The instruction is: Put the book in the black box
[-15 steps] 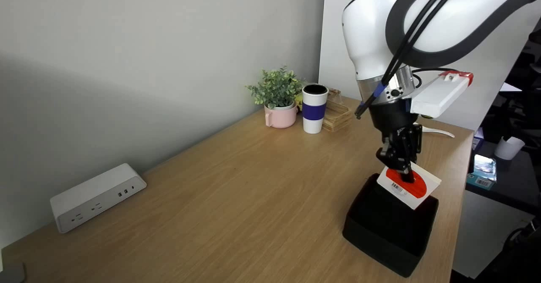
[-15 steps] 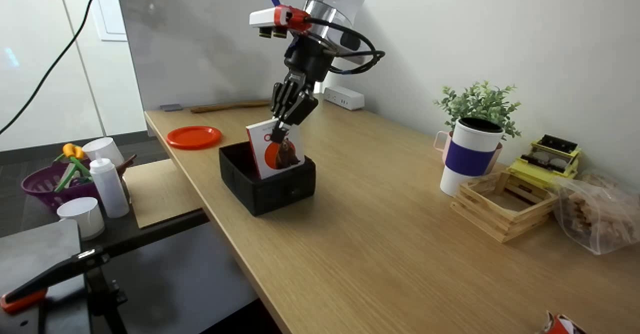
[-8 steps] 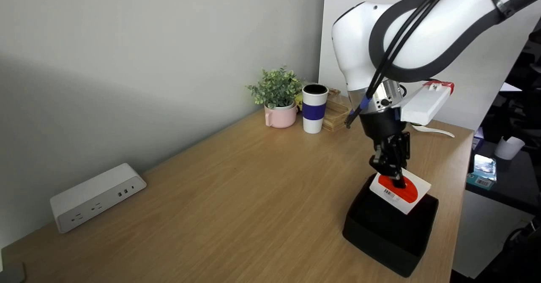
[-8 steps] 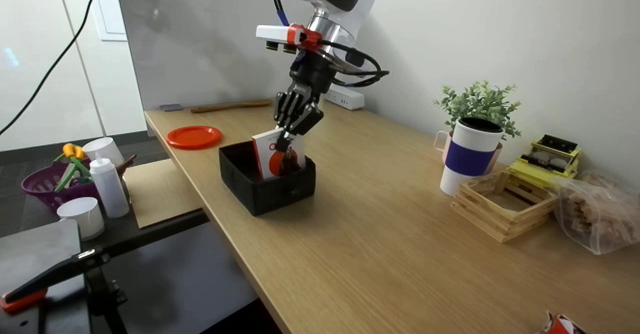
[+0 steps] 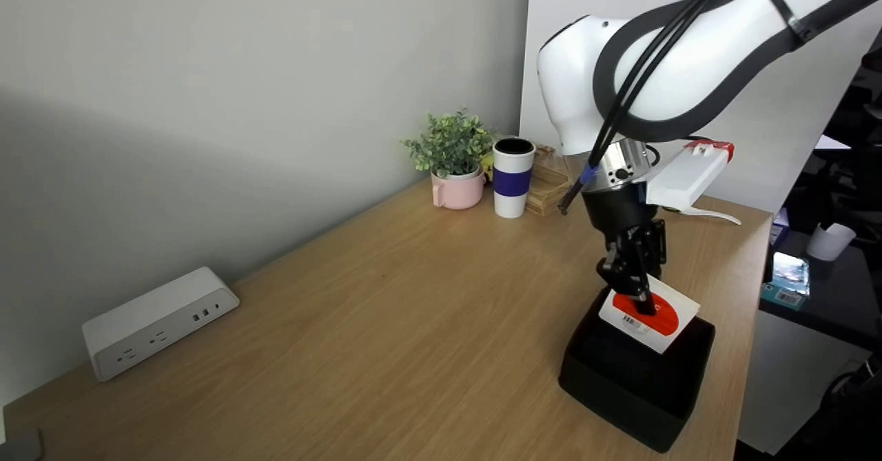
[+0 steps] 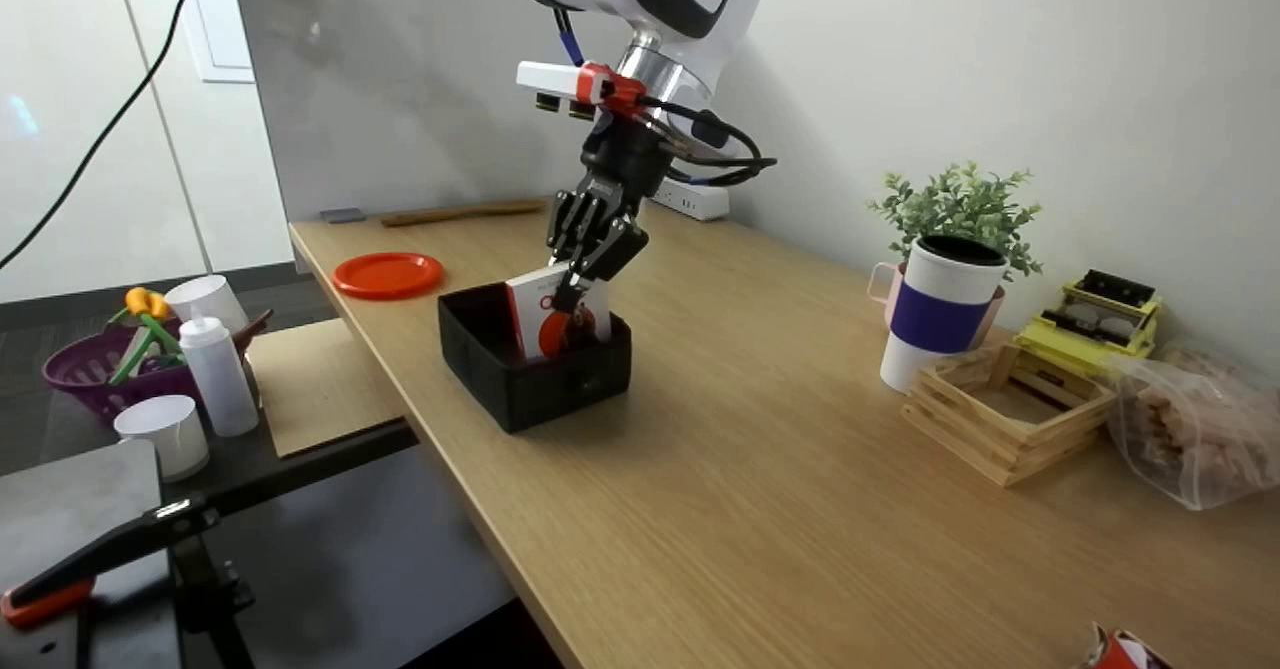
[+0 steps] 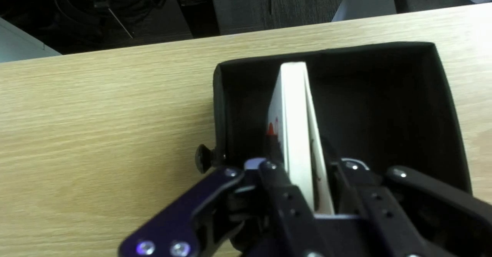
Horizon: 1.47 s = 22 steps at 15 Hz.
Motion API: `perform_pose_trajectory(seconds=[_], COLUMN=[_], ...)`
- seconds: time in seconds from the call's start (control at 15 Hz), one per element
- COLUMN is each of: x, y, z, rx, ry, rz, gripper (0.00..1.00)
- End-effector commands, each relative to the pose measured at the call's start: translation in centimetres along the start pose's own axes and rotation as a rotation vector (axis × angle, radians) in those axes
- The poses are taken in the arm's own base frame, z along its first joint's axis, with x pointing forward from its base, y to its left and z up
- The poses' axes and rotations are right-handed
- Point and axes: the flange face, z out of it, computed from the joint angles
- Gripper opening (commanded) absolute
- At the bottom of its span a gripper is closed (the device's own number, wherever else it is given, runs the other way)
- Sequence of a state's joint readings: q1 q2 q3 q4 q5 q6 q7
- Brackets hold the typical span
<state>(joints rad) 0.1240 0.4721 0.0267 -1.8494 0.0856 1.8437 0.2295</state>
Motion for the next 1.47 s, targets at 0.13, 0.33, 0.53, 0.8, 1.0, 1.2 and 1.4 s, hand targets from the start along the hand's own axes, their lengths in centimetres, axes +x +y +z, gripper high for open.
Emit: perform_pose_trajectory(seconds=[0.13,0.33,0.53,0.8,1.0,1.2,1.4], x=[-0.4,-1.3,-2.8,-5.8,-8.4,-11.3,-13.9], y=[-0.1,-0.5,-1.3,-2.4,-2.9,-3.5,-4.3], z=[-0.6,-1.1,-2.1,-3.5,-4.4,-5.1,-6.0], rx=[0.052,0.073,0.094,0.151,0.197,0.222,0.297], ry=[0.001,0.004,0.025,0.045,0.059,0.090,0.106], rz=[0.062,0.115,0.172,0.264,0.335,0.398,0.455], gripper=[0.74,0.94,1.00,1.00,1.00,1.00,1.00])
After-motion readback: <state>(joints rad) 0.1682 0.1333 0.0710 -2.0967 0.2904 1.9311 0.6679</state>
